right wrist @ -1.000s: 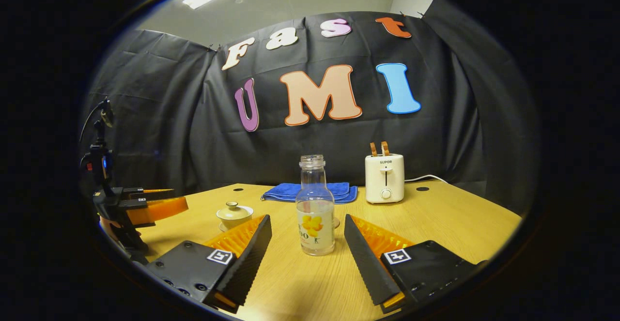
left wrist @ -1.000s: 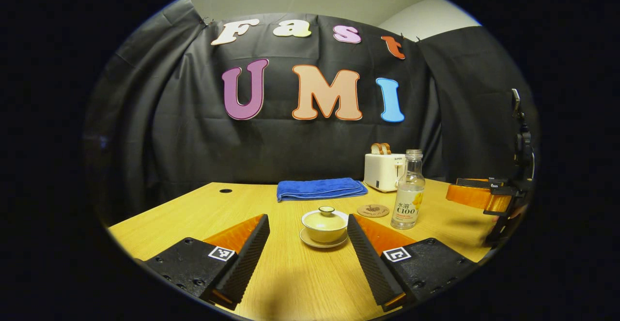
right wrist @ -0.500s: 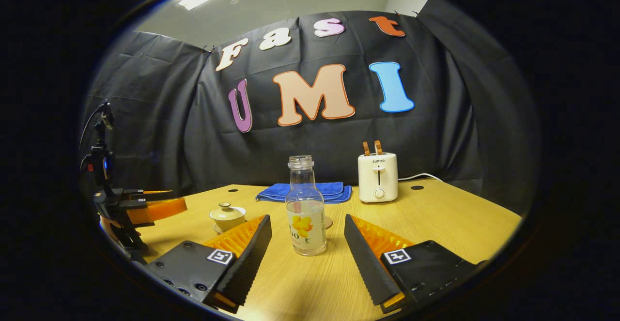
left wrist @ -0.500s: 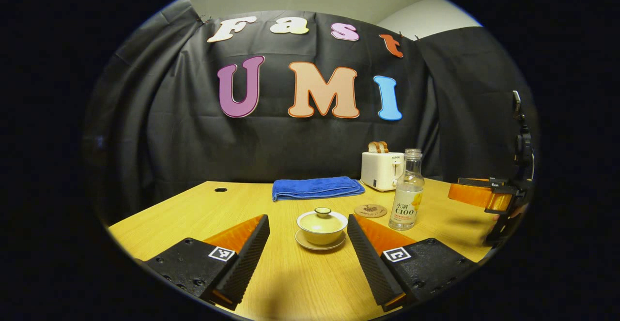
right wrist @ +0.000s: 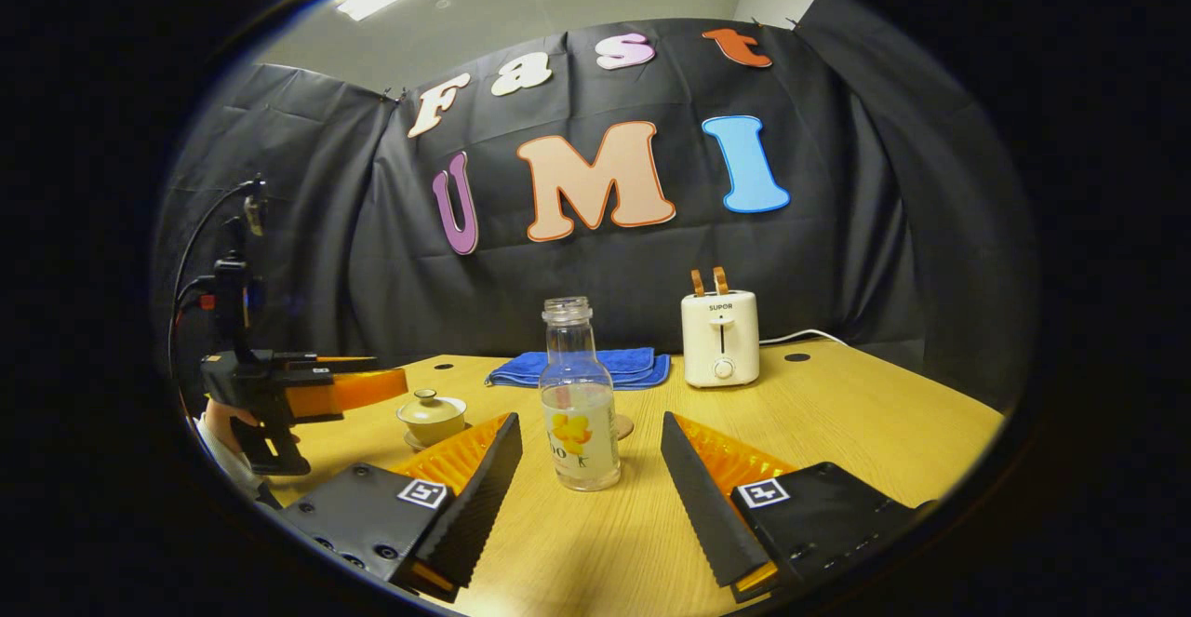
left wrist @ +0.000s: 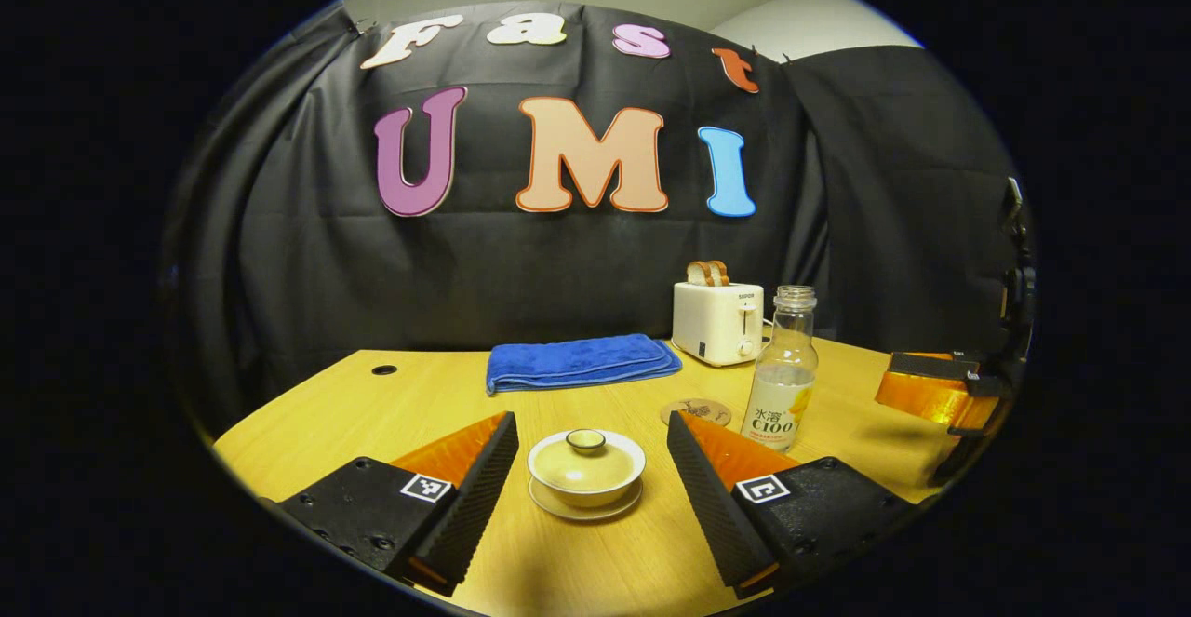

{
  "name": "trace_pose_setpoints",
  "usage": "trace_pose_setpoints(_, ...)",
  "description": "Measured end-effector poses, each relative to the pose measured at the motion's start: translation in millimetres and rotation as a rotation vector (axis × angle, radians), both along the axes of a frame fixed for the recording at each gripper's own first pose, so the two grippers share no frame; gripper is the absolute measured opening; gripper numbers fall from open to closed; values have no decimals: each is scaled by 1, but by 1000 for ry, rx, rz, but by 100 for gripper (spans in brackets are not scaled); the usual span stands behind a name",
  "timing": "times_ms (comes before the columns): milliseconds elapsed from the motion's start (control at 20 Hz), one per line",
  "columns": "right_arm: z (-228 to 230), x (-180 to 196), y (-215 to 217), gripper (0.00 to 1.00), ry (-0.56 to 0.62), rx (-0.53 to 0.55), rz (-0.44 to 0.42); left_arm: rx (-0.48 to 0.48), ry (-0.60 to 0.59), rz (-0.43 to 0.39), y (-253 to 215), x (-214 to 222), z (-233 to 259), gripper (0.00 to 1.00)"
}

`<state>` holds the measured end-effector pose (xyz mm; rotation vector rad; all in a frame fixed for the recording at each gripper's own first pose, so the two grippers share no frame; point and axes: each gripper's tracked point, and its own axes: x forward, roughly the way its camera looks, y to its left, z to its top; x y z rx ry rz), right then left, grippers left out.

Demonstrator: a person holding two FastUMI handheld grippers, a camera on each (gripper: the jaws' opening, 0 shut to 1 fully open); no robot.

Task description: Open the teacup lid with one hand, grasp the water bottle and pour water into the teacup with the other hand; after pouring, place the water bottle on the coaster and then close the teacup lid.

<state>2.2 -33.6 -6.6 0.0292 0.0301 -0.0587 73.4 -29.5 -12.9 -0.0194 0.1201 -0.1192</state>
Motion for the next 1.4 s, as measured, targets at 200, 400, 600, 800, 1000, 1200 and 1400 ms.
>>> trace_pose_setpoints(200, 2, -1, -4, 94, -2, 6, -9, 10, 54, -4, 0, 20, -14, 95)
trace_pose_setpoints(400, 2, -1, -8, 95, -2, 25, -13, 14, 109, 3, 3, 33, -32, 94)
trace_pose_setpoints(600, 3, -2, -13, 94, -4, 30, -21, 14, 148, 4, 4, 41, -45, 87)
trace_pose_setpoints(800, 4, -2, -16, 94, -6, 33, -27, 22, 161, 5, 3, 42, -48, 78)
trace_pose_setpoints(1000, 5, -2, -17, 95, -7, 37, -29, 44, 161, 17, 6, 45, -48, 70)
trace_pose_setpoints(1200, 6, -2, -18, 94, -9, 37, -31, 54, 165, 12, 5, 47, -49, 58)
trace_pose_setpoints(1400, 7, -3, -19, 96, -9, 46, -31, 54, 162, 14, 6, 46, -49, 58)
